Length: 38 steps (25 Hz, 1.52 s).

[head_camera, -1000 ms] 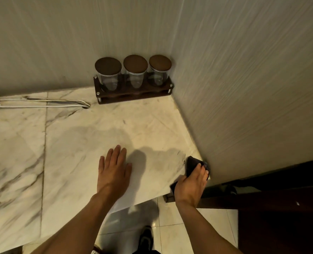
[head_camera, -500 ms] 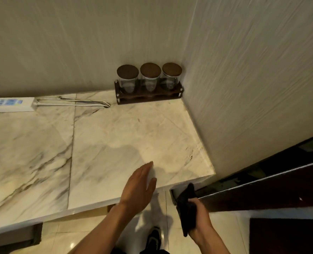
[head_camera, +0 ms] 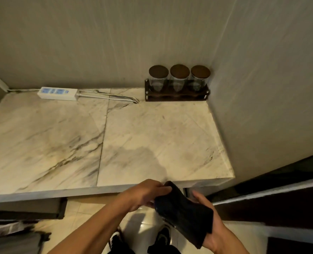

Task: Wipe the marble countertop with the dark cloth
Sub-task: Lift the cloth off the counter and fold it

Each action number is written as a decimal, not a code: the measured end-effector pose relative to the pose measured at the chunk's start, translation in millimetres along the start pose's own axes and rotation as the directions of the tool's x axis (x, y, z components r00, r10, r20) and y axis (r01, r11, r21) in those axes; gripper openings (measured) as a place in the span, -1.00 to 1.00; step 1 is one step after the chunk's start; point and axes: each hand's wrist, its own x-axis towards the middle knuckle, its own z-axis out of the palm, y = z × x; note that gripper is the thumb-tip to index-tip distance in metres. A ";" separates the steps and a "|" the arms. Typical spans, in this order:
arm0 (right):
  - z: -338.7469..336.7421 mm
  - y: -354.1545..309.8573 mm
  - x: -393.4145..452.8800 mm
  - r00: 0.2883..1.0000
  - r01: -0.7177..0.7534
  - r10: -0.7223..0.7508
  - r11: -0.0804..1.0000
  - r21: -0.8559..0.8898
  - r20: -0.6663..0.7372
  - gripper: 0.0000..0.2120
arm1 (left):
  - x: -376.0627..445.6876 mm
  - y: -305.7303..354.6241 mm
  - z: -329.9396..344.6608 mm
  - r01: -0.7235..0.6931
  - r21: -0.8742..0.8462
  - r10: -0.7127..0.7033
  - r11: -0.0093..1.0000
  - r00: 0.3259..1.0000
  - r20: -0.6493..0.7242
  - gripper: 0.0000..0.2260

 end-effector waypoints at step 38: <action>330.1 29.4 278.9 0.845 0.106 -0.459 -0.358 -0.928 0.274 -0.90 | -61.5 -118.9 -249.1 0.135 -0.067 -0.138 0.989 0.622 -0.770 -0.90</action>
